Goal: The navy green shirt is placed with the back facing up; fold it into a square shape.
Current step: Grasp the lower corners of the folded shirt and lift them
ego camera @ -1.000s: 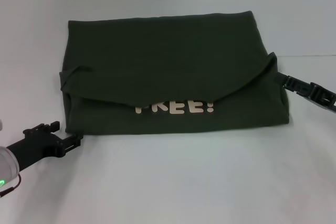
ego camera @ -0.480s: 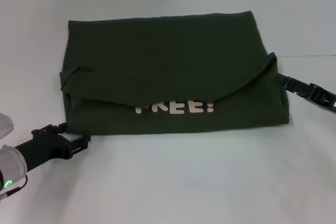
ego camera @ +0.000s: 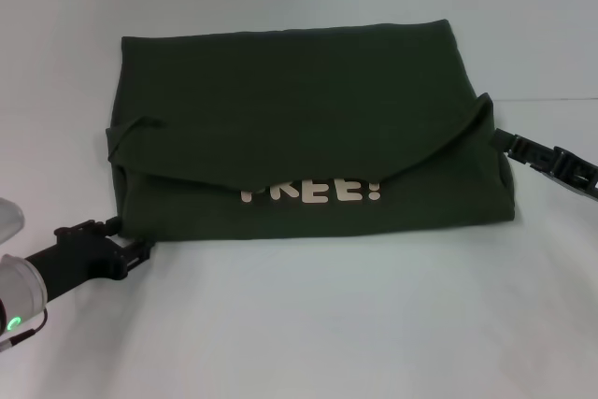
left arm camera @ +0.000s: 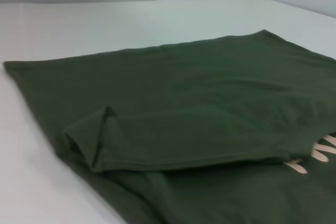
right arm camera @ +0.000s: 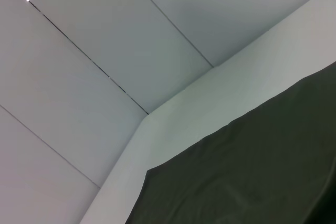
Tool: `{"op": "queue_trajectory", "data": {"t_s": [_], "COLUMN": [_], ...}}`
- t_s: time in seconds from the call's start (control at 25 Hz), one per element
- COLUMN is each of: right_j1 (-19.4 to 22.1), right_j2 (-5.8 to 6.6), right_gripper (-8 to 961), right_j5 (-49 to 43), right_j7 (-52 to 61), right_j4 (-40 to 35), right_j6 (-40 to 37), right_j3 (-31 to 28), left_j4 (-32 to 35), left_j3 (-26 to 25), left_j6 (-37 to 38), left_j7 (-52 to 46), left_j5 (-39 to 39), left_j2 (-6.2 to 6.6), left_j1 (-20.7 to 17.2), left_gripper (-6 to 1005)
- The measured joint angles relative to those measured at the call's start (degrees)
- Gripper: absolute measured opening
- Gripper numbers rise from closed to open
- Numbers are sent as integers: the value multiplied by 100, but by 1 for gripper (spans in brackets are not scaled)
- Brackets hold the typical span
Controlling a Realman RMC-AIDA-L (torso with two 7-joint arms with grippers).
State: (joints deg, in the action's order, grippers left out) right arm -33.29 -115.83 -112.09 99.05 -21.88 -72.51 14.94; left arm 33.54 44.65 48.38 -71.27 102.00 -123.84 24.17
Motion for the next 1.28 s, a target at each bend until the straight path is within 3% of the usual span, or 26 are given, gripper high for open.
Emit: {"op": "queue_trajectory", "data": {"t_s": [0.12,0.56,0.88,1.08,1.28], "right_j1": [14,82,77,5,1], "right_j2": [0,0,29,162,214], "right_gripper": [670,671,669,668,668], "right_j5": [20,51,10,-333,-707], "right_j7": [0,0,41,645,1612], "right_j4": [4,0,-33,-196,-650], "right_j6": [-12,-55,-2,334,780], "right_j3": [0,0,69,537,1073], "left_j4": [16,-22,41,258,329], "left_j3": [-18,35,37,41,44], "left_j6": [-91,-260,-238,125,375], "left_j7": [-34,-60,-75,-229,-324], "left_j5": [-24,27,31,111,224], "left_j2": [0,8,9,9,22], "left_j1": [22,116,99,-6,-37], "left_gripper": [627,189,23,23,22]}}
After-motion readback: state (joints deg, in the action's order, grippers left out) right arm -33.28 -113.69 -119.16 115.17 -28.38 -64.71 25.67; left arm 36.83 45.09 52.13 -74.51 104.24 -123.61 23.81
